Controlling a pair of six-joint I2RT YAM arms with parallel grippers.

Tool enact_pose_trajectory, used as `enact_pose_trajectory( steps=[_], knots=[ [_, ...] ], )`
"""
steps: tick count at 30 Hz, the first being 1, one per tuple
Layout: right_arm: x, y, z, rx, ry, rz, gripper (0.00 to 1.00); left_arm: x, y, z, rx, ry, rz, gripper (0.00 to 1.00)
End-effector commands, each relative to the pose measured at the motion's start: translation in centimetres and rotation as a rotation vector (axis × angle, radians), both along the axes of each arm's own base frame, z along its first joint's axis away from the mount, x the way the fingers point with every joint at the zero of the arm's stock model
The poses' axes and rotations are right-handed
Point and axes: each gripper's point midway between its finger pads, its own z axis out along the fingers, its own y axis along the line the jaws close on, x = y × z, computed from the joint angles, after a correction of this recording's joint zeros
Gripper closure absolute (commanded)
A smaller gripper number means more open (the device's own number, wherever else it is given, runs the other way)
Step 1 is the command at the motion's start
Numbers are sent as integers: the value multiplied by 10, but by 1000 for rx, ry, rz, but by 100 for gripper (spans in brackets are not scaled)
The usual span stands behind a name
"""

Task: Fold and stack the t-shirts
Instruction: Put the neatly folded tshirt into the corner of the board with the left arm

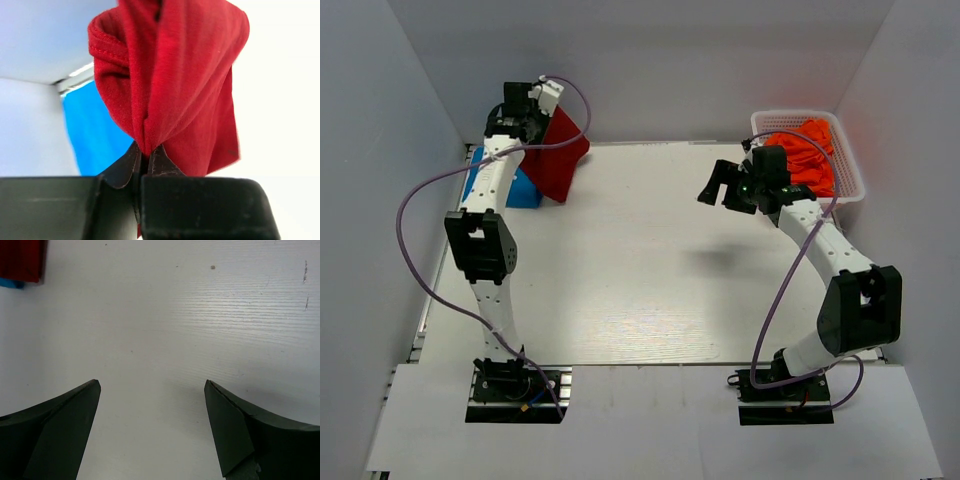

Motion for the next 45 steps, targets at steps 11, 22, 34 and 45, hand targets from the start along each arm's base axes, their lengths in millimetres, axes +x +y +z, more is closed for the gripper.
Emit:
enact_pose_trajectory(
  steps=[11,22,34,45],
  knots=[
    [18,-1,23,19,-44,-62,10,11,104,52,-9,-186,183,100],
    [39,7,17,36,-10,-69,10,14,171,20,-63,-156,329,58],
    [30,4,13,23,11,-72,10,21,204,39,-55,-288,558,0],
    [-3,-7,27,32,-33,-75,10,-57,66,76,-604,-91,359,0]
  ],
)
